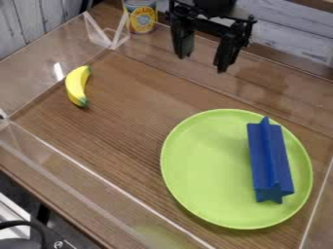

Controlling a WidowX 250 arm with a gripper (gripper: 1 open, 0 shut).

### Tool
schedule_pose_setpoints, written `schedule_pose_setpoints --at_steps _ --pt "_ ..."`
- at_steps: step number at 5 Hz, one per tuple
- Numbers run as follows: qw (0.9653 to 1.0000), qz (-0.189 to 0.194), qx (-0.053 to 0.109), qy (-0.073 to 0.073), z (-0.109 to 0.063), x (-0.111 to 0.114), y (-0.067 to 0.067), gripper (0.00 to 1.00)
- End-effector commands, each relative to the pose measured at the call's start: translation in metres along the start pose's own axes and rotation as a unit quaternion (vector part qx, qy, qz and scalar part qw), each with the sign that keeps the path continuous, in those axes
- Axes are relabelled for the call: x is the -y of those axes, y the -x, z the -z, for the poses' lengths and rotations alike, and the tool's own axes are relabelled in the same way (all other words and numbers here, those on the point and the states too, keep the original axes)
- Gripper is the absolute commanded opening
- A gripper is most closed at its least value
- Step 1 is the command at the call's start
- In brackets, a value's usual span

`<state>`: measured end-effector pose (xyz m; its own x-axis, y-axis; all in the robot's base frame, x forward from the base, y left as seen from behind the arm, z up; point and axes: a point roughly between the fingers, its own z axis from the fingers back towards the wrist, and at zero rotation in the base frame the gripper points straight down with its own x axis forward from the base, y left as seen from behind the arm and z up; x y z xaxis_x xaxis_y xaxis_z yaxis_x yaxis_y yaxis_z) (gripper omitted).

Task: Put the banana in the green plate

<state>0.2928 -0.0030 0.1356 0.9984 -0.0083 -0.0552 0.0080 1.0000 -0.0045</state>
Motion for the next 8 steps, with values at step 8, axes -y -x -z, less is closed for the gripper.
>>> schedule_pose_setpoints --at_steps 8 --pt "0.9929 -0.114 0.032 -0.013 0.039 -0.174 0.031 1.0"
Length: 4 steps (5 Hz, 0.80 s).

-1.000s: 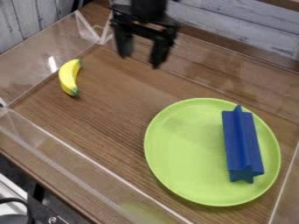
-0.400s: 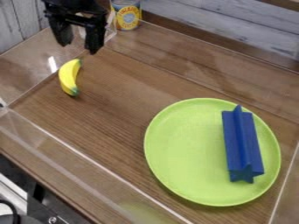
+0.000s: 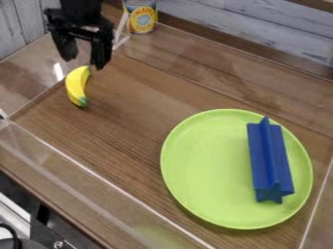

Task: Put the banana in the green plate

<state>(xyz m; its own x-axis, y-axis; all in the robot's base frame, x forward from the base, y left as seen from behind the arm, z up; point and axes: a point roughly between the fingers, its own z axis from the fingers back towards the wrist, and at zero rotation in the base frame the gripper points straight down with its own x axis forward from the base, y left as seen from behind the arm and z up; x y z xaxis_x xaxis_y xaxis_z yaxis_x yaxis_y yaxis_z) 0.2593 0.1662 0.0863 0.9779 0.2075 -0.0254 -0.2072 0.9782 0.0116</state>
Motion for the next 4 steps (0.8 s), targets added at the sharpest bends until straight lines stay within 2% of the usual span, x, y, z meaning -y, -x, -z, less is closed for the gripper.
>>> schedule_pose_setpoints --at_steps 1,4 --pt "0.9998 -0.011 0.017 -0.004 0.001 -0.013 -0.006 1.0" --pt "0.9997 -0.017 0.017 0.006 0.028 -0.031 -0.018 1.0"
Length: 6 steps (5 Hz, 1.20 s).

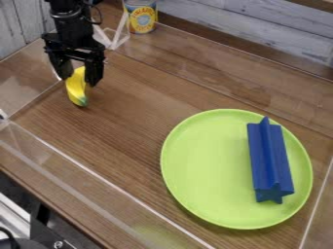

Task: Put the banana in the green plate

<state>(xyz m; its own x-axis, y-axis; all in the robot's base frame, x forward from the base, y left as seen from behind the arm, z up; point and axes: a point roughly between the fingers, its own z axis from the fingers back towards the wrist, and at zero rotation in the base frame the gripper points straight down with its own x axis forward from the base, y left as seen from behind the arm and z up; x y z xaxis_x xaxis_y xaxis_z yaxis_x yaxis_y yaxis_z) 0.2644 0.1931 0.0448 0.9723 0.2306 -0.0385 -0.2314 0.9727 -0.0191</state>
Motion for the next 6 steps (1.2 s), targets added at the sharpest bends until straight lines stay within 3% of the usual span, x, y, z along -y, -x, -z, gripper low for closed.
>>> schedule_pose_setpoints --at_steps 1,2,3,4,5,6 --pt "0.9997 -0.007 0.022 -0.003 -0.007 -0.009 -0.01 1.0" --pt "0.9998 -0.008 0.019 0.003 0.0 -0.011 -0.014 1.0" --pt "0.9998 -0.01 0.017 0.01 0.006 -0.012 -0.017 0.0" --pt "0.9997 -0.01 0.014 0.016 0.005 -0.01 -0.017 0.0" --pt "0.9997 -0.007 0.01 0.02 0.005 -0.008 -0.019 1.0" --pt "0.9996 -0.006 0.008 0.026 0.006 -0.008 -0.02 0.0"
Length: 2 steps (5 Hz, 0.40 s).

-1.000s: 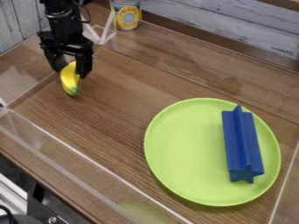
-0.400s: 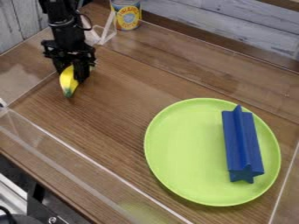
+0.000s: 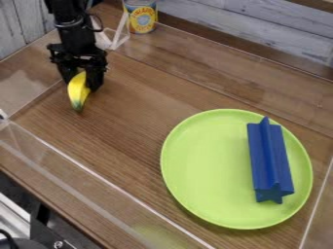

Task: Put the banana in the green plate

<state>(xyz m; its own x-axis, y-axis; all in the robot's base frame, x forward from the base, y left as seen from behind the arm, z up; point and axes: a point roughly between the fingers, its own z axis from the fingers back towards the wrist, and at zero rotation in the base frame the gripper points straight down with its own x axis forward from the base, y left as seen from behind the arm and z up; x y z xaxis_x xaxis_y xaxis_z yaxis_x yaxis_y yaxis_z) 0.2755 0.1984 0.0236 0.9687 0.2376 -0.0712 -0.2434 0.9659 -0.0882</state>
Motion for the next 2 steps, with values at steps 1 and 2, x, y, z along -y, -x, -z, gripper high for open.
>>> schedule_pose_setpoints --at_steps 1,2 --pt "0.9998 0.001 0.021 -0.004 -0.0155 -0.0026 -0.0072 0.0" --pt "0.9998 0.005 0.017 -0.002 -0.0146 -0.0015 -0.0085 1.0"
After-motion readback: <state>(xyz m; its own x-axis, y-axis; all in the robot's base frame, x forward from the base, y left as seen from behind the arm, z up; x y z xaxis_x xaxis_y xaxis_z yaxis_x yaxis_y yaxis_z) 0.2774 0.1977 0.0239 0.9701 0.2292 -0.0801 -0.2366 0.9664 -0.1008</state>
